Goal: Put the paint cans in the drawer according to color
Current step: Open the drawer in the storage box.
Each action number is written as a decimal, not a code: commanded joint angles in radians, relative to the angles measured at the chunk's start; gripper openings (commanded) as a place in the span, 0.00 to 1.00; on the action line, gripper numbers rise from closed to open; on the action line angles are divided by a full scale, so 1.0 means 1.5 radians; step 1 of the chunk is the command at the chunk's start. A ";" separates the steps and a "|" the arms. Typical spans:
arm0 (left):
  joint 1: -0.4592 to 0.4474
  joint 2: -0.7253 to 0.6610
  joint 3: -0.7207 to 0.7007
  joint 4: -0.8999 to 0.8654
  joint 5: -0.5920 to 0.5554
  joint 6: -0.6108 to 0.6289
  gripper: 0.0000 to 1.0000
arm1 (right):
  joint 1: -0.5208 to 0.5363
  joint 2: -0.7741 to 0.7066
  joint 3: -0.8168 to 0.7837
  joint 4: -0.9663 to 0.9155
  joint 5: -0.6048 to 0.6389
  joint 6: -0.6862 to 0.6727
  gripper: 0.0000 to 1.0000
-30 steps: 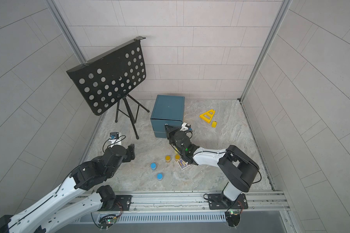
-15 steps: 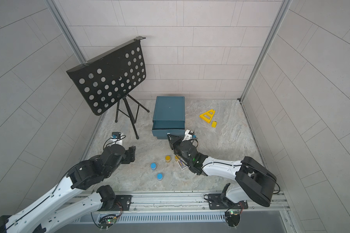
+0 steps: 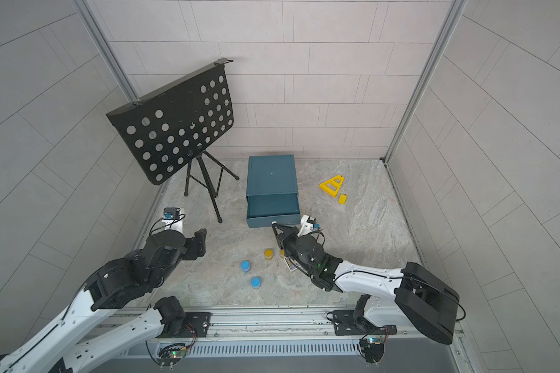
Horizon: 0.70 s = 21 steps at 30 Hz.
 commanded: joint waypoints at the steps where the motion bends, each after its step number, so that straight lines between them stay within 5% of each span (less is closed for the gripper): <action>1: 0.002 -0.011 -0.010 -0.017 -0.013 0.010 0.85 | 0.010 -0.041 -0.016 -0.052 0.020 -0.013 0.00; 21: 0.002 -0.017 -0.007 -0.019 -0.012 0.010 0.85 | 0.061 -0.045 -0.013 -0.106 0.027 -0.004 0.00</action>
